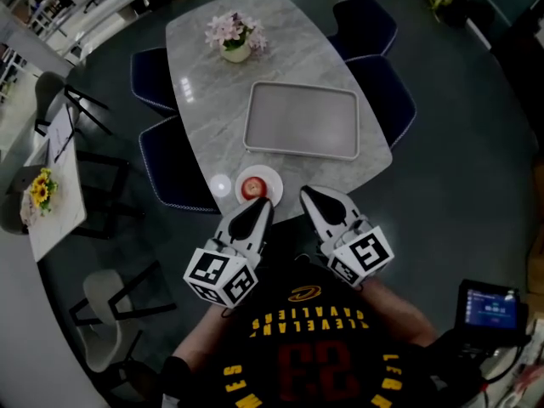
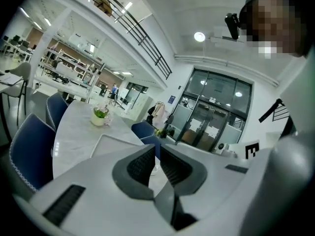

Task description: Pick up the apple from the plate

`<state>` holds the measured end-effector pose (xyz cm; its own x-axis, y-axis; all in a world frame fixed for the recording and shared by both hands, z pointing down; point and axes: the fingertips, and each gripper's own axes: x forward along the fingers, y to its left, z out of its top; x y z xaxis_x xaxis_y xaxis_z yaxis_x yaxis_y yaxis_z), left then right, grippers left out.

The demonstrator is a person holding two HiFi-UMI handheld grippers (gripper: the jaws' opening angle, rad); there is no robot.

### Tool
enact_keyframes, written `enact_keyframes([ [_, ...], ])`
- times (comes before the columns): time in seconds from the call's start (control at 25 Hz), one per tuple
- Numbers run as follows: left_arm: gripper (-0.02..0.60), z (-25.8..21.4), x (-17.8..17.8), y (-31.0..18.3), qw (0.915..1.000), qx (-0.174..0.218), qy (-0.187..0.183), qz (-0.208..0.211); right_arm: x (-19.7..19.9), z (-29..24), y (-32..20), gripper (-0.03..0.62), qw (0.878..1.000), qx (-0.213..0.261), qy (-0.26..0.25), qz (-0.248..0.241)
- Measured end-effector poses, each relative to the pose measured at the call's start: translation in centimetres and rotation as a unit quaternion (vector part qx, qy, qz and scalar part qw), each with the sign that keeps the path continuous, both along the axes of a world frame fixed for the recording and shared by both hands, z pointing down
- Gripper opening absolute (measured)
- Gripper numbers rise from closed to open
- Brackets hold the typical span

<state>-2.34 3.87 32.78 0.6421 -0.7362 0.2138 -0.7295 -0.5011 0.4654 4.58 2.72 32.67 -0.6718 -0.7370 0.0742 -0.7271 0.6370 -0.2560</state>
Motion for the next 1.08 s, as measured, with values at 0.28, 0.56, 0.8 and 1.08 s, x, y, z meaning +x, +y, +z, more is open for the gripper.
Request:
enact_keyframes([
  [0.28,0.032,-1.6,1.1,1.9,0.9997,0.018,0.003,0.019,0.3,-1.6,2.8,0.005,1.000,0.027,0.013,-0.004],
  [0.56,0.031,-2.0,2.9,2.1,0.9986,0.041,-0.009,0.032,1.8,-1.3,3.1,0.005,0.999,0.030,0.014,0.006],
  [0.8,0.032,-2.9,3.5,2.0,0.9969,0.068,-0.017,0.036,2.3,-1.5,3.0,0.005,0.999,0.035,0.014,0.007],
  [1.08,0.032,-3.9,2.7,2.9,0.9958,0.085,-0.023,0.028,1.7,-2.0,3.4,0.005,0.999,0.050,0.021,-0.001],
])
